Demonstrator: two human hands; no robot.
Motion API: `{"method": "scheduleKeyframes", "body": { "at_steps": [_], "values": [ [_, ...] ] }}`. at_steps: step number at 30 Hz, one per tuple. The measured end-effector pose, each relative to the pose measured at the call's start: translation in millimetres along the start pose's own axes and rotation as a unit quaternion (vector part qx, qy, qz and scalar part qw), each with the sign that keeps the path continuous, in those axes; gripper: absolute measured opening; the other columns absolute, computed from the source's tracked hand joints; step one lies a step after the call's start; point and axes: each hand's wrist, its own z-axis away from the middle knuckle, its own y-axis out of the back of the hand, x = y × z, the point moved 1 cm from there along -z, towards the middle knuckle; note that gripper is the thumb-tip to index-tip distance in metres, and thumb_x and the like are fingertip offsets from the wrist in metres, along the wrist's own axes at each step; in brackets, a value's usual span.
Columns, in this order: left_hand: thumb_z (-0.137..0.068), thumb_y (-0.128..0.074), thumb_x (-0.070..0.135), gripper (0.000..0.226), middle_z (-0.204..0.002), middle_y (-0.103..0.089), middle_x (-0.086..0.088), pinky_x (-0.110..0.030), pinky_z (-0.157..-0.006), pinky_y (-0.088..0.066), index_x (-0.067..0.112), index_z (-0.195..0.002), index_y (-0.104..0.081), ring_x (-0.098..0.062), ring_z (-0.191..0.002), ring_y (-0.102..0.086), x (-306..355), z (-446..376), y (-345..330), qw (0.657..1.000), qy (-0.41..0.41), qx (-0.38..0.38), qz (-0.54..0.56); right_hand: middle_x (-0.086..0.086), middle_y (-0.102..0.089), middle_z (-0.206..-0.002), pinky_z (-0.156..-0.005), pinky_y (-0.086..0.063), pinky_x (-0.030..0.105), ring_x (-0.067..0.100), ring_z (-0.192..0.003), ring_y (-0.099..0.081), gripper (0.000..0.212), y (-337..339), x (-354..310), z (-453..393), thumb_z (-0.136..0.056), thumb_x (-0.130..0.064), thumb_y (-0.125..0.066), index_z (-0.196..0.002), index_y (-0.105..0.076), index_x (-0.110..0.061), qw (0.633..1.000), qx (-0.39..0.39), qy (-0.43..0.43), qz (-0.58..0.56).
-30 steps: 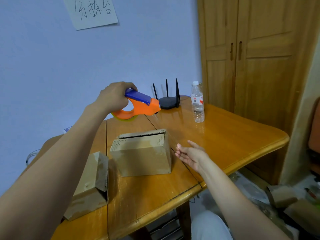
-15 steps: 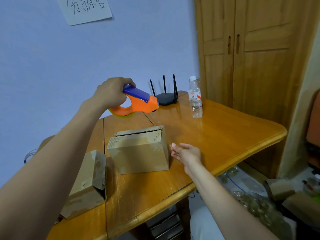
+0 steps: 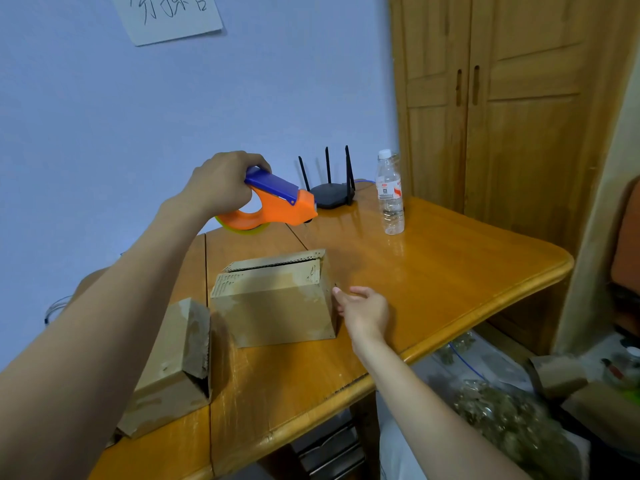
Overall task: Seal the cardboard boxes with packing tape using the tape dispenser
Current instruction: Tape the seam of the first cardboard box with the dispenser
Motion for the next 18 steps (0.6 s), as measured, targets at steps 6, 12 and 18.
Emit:
{"method": "scheduleKeyframes", "body": {
  "at_steps": [6, 12, 18],
  "values": [
    [-0.074, -0.047, -0.01, 0.062, -0.118, -0.065, -0.004, -0.037, -0.07, -0.042, 0.026, -0.122, -0.062, -0.025, -0.096, -0.051, 0, 1, -2, 1.0, 0.002, -0.003, 0.01, 0.0, -0.076, -0.089, -0.066, -0.053, 0.02, 0.009, -0.072, -0.068, 0.033, -3, -1, 5, -0.084, -0.028, -0.082, -0.105, -0.068, -0.007, 0.997, 0.015, 0.052, 0.062],
    [-0.075, -0.048, -0.01, 0.061, -0.118, -0.065, -0.005, -0.037, -0.071, -0.041, 0.025, -0.123, -0.061, -0.025, -0.096, -0.051, -1, 2, -4, 1.0, 0.008, -0.005, 0.02, -0.004, -0.061, -0.084, -0.049, -0.039, 0.01, 0.002, -0.067, -0.055, 0.037, 1, -2, 8, -0.083, -0.028, -0.082, -0.109, -0.062, -0.011, 0.993, 0.006, 0.029, 0.11],
    [-0.073, -0.044, -0.009, 0.063, -0.116, -0.065, -0.003, -0.036, -0.07, -0.039, 0.028, -0.121, -0.062, -0.029, -0.101, -0.054, 1, 1, -4, 1.0, 0.015, -0.004, 0.022, -0.005, -0.067, -0.109, -0.086, -0.045, 0.016, 0.007, -0.106, -0.063, 0.034, 3, -22, 32, -0.105, -0.026, -0.052, -0.134, -0.061, -0.012, 0.993, 0.016, 0.109, 0.052]
  ]
}}
